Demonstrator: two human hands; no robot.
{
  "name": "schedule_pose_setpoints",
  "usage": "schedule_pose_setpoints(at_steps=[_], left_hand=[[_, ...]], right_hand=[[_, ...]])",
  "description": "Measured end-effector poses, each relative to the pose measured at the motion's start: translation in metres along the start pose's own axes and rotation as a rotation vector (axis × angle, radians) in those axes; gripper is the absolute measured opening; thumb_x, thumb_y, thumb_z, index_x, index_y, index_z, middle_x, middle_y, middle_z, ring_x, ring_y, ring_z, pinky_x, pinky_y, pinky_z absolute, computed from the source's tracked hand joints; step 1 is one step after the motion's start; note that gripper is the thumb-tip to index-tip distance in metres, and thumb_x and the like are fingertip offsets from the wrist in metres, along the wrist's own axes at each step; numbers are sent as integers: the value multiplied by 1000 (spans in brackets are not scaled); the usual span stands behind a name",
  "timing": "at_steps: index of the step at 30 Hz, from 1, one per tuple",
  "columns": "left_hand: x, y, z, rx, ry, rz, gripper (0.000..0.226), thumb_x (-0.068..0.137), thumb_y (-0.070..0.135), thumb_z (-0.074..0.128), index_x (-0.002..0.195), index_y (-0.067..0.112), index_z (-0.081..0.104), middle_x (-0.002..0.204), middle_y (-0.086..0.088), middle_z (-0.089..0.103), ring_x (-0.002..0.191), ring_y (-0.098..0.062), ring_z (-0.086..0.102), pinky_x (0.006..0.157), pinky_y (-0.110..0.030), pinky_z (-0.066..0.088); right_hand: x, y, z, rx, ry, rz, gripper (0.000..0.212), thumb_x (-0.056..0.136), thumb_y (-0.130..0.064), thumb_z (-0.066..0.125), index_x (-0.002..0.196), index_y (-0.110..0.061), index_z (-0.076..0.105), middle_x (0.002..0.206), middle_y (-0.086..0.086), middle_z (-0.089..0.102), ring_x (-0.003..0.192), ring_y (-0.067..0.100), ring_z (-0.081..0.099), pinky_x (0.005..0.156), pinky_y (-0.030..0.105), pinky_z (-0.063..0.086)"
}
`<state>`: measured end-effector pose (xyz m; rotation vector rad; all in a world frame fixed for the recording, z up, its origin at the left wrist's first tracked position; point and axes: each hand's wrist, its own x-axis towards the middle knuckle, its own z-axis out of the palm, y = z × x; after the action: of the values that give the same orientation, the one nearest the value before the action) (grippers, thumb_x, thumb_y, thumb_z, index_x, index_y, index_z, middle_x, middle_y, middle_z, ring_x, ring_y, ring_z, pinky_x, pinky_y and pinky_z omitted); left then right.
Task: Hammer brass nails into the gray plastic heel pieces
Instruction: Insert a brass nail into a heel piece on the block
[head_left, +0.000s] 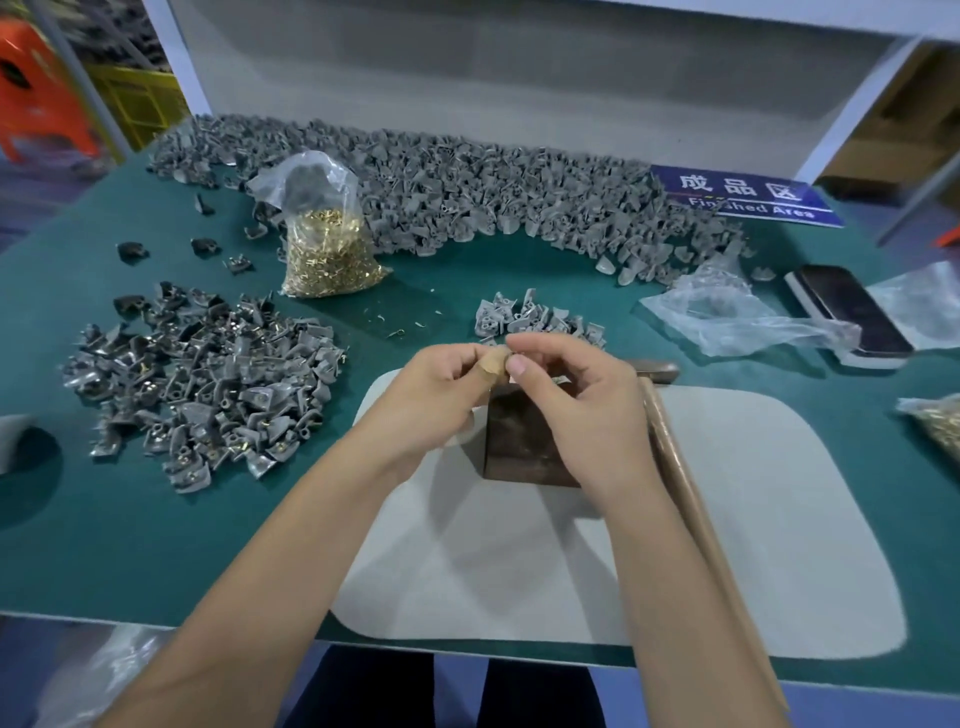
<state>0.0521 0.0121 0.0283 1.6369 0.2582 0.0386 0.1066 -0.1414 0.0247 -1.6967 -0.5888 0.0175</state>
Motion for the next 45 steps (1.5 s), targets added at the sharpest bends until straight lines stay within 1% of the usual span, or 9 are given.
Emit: schedule_pose_setpoints(at_steps=[3, 7, 11, 17, 25, 29, 33, 38, 45], left_hand=[[10, 2, -3, -69, -91, -35, 36, 103, 40, 55, 91, 11, 71, 70, -6, 32, 66, -19, 19, 53, -25, 17], [17, 1, -10, -127, -96, 9, 25, 101, 36, 59, 95, 22, 79, 83, 9, 70, 59, -5, 37, 48, -13, 33], [35, -9, -19, 593, 313, 222, 11, 99, 36, 63, 103, 36, 74, 95, 23, 71, 76, 8, 56, 68, -18, 44], [53, -13, -3, 1077, 220, 227, 28, 89, 43, 72, 115, 37, 65, 107, 11, 63, 103, -16, 61, 75, -32, 45], [52, -8, -5, 1013, 307, 167, 9, 95, 41, 65, 103, 38, 66, 97, 19, 66, 90, -9, 60, 66, -28, 37], [29, -5, -10, 646, 329, 292, 9, 94, 28, 66, 97, 37, 67, 91, 25, 67, 78, 1, 59, 65, -13, 42], [3, -7, -9, 408, 298, 385, 20, 94, 17, 69, 98, 36, 66, 97, 25, 70, 94, 2, 66, 78, -10, 48], [-10, -18, -5, 661, 249, 498, 18, 98, 8, 63, 112, 19, 67, 107, 10, 64, 99, -5, 60, 87, -24, 50], [-20, -15, -1, 716, 229, 523, 21, 97, 4, 58, 112, 17, 66, 109, 3, 69, 103, -19, 62, 84, -33, 48]], right_hand=[[4, 3, -1, 36, 35, 29, 19, 93, -17, 75, 100, -34, 78, 87, -11, 76, 86, 5, 70, 81, 16, 52], [6, 11, 0, 118, 134, 115, 10, 94, -19, 74, 96, -27, 78, 85, -7, 77, 72, 6, 67, 64, 21, 55], [7, 13, 2, 292, 278, 165, 5, 98, -16, 68, 96, -16, 72, 84, 0, 74, 71, 9, 64, 56, 23, 53], [6, 14, 2, 300, 271, 151, 9, 93, -6, 73, 99, -13, 76, 82, 3, 73, 74, 11, 66, 56, 22, 55], [4, 9, 2, 207, 258, 141, 17, 93, -7, 74, 102, -20, 81, 84, -5, 76, 68, 14, 65, 56, 16, 52], [4, 6, 1, 178, 255, 159, 21, 95, -7, 71, 105, -23, 81, 93, -6, 78, 72, 13, 69, 58, 13, 51], [2, 3, 2, 127, 201, 136, 23, 95, -8, 69, 106, -25, 80, 93, -10, 77, 73, 11, 70, 60, 14, 53], [0, -3, 2, 122, 232, 134, 14, 95, -9, 70, 102, -19, 77, 87, -1, 76, 73, 12, 68, 68, 36, 61], [-19, -3, 2, -262, 114, -74, 17, 92, -10, 73, 97, -26, 76, 90, -19, 74, 89, 0, 69, 79, 9, 48]])
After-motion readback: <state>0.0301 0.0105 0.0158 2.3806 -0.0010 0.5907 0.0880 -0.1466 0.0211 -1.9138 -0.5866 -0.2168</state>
